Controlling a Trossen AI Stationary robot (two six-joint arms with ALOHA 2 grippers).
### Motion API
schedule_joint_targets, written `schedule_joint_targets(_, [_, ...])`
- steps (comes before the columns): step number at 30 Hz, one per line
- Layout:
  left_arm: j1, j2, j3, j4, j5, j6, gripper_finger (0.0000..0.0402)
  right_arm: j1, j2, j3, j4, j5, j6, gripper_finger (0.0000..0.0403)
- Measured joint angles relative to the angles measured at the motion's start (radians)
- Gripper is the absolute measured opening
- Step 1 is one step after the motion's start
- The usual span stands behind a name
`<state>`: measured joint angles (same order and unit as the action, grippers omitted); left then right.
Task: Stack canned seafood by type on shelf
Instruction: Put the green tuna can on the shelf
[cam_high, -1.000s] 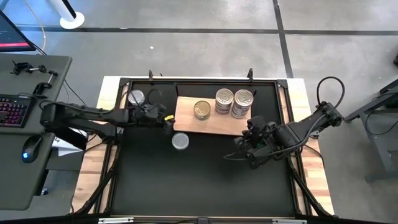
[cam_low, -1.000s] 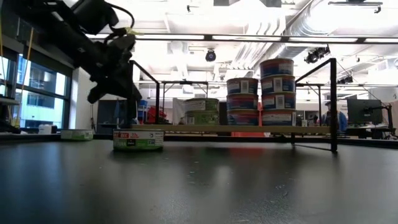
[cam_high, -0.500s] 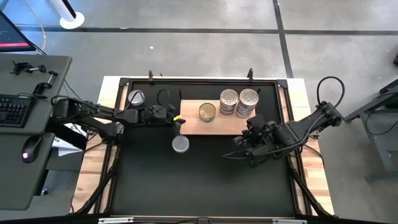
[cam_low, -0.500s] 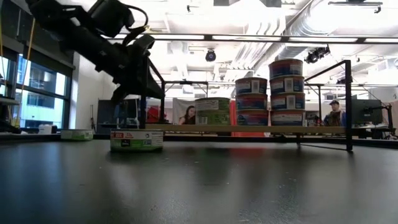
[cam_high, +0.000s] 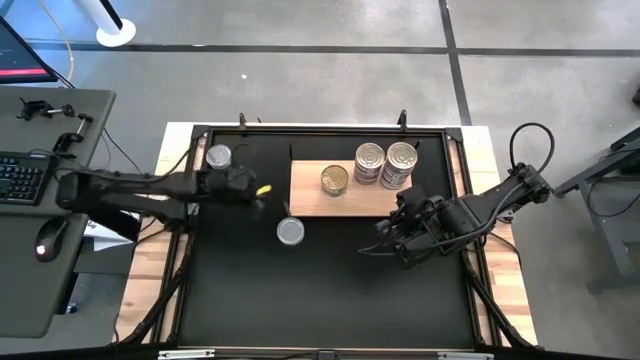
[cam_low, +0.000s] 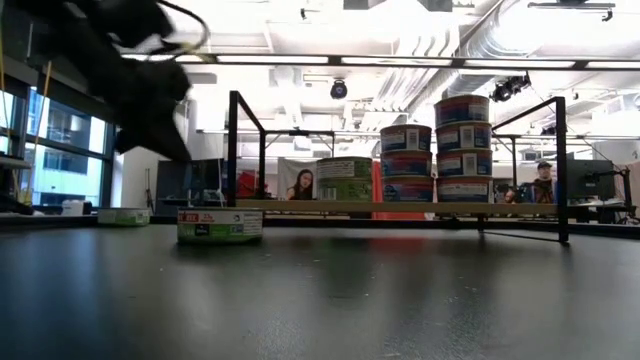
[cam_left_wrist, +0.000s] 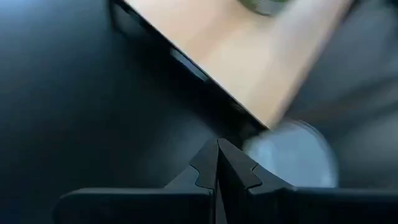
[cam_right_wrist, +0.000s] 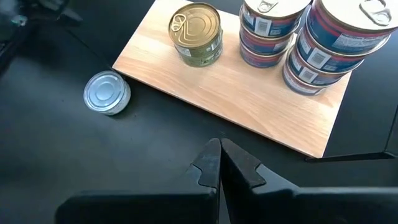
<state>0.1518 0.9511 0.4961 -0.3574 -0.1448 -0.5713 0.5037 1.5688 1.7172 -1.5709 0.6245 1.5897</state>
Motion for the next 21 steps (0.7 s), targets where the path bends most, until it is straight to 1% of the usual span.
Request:
schedule_joint_targets(3, [-0.112, -0.109, -0.101, 0.092, -0.014, -0.105, 0.0000, 0.000, 0.000, 0.000, 0.001, -0.022, -0.019, 0.0000])
schedule_joint_targets(6, [-0.258, -0.153, -0.175, 0.213, -0.084, -0.150, 0.0000, 0.000, 0.000, 0.000, 0.009, -0.079, -0.095, 0.0000])
schedule_joint_targets(8, [-0.347, -0.142, -0.185, 0.276, -0.156, -0.132, 0.0000, 0.000, 0.000, -0.006, 0.013, -0.126, -0.157, 0.0000])
schedule_joint_targets(10, [-0.416, -0.105, -0.174, 0.321, -0.222, -0.114, 0.0000, 0.000, 0.000, -0.038, 0.021, -0.184, -0.181, 0.0000])
schedule_joint_targets(13, [-0.480, -0.019, -0.146, 0.332, -0.318, -0.111, 0.0000, 0.000, 0.000, -0.134, 0.081, -0.285, -0.187, 0.0000])
schedule_joint_targets(15, [-0.500, 0.048, -0.130, 0.347, -0.357, -0.080, 0.0000, 0.000, 0.000, -0.235, 0.237, -0.343, -0.216, 0.0000])
schedule_joint_targets(17, [-0.510, 0.128, -0.113, 0.415, -0.361, -0.018, 0.0000, 0.000, 0.002, -0.352, 0.469, -0.378, -0.246, 0.0000])
schedule_joint_targets(19, [-0.519, 0.196, -0.093, 0.480, -0.359, 0.056, 0.0000, -0.004, 0.002, -0.473, 0.735, -0.393, -0.263, 0.0000])
schedule_joint_targets(21, [-0.522, 0.269, -0.064, 0.525, -0.359, 0.122, 0.0000, -0.009, 0.002, -0.570, 0.950, -0.389, -0.262, 0.0000])
